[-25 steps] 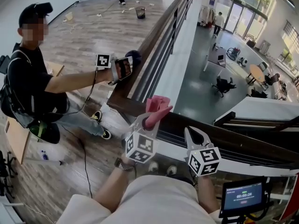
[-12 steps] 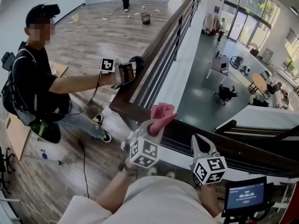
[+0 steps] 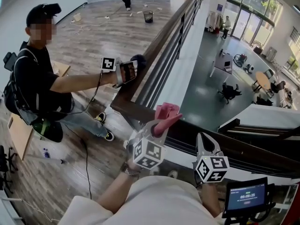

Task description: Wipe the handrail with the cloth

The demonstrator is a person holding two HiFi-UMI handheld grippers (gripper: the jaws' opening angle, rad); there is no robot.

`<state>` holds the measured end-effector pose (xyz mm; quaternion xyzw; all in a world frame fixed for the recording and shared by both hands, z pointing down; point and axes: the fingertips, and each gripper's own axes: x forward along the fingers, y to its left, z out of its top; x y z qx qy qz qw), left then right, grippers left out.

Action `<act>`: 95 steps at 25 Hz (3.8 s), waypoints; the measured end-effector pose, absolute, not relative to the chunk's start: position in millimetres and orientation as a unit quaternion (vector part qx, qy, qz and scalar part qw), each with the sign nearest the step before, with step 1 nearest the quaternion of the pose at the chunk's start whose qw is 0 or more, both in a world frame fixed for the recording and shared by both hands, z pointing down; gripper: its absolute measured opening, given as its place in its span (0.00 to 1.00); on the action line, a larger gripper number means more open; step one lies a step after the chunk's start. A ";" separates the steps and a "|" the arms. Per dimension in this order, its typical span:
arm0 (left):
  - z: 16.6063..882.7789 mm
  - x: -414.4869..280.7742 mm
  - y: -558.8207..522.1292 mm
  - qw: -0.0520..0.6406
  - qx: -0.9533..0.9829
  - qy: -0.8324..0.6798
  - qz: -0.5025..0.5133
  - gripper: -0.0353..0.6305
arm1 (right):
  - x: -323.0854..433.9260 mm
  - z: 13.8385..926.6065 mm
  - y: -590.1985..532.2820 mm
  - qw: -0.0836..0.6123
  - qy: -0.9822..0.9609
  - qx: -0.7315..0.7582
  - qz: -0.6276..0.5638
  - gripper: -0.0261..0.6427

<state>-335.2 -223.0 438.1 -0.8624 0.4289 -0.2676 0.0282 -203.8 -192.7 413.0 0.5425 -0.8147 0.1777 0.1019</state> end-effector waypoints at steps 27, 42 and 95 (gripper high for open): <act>436.1 -309.1 -207.6 0.029 -0.873 0.411 -0.261 0.11 | -200.6 417.4 -184.0 0.110 -0.819 0.530 0.190 0.04; 435.5 -291.7 -202.7 0.033 -0.882 0.393 -0.259 0.11 | -201.8 420.3 -185.9 0.119 -0.818 0.530 0.190 0.04; 438.6 -342.7 -221.1 0.010 -0.870 0.426 -0.249 0.11 | -204.9 422.6 -185.6 0.122 -0.823 0.524 0.180 0.04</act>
